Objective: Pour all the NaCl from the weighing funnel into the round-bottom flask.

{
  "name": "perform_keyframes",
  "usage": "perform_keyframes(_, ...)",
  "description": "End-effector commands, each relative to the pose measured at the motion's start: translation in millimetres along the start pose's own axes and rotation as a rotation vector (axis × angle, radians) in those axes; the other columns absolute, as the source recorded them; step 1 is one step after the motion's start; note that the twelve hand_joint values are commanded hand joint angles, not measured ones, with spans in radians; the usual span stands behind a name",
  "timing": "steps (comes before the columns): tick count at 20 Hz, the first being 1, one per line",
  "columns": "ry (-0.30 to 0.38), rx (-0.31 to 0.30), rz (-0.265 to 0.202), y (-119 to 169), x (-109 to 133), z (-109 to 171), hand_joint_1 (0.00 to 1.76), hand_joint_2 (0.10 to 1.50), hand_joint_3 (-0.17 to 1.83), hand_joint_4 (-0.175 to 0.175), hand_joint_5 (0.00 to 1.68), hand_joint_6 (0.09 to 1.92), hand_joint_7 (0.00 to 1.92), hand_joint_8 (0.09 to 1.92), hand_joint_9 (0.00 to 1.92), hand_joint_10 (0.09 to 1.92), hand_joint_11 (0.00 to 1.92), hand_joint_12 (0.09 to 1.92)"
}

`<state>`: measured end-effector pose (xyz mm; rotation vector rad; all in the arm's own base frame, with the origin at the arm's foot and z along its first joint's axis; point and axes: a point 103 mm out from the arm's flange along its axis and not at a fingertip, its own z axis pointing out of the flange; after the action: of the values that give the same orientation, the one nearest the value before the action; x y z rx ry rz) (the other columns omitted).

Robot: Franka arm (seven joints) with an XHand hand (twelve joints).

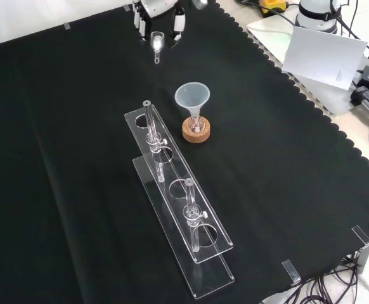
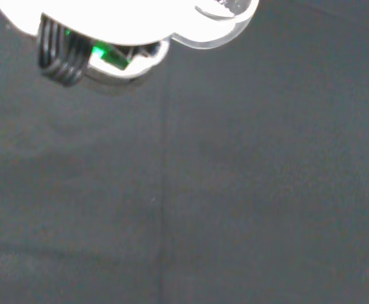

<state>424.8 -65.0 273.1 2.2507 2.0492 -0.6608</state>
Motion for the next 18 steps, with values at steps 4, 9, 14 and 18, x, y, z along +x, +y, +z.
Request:
perform_keyframes(4, -0.028, 0.024, -0.008, -41, 31, -6, 1.17, 0.59, 0.63, 0.175, 1.58, 0.09, 1.14, 0.53, 1.49, 0.09, 1.31, 0.73)
perform_keyframes(9, -0.057, 0.036, -0.027, -48, 43, -7, 1.17, 0.59, 0.63, 0.175, 1.58, 0.09, 1.14, 0.53, 1.49, 0.09, 1.31, 0.72)
perform_keyframes(14, -0.081, 0.060, -0.049, -47, 55, -7, 1.17, 0.60, 0.63, 0.175, 1.58, 0.09, 1.14, 0.52, 1.49, 0.09, 1.31, 0.72)
perform_keyframes(18, -0.094, 0.067, -0.059, -45, 63, -6, 1.17, 0.60, 0.62, 0.175, 1.58, 0.09, 1.15, 0.52, 1.49, 0.09, 1.31, 0.72)
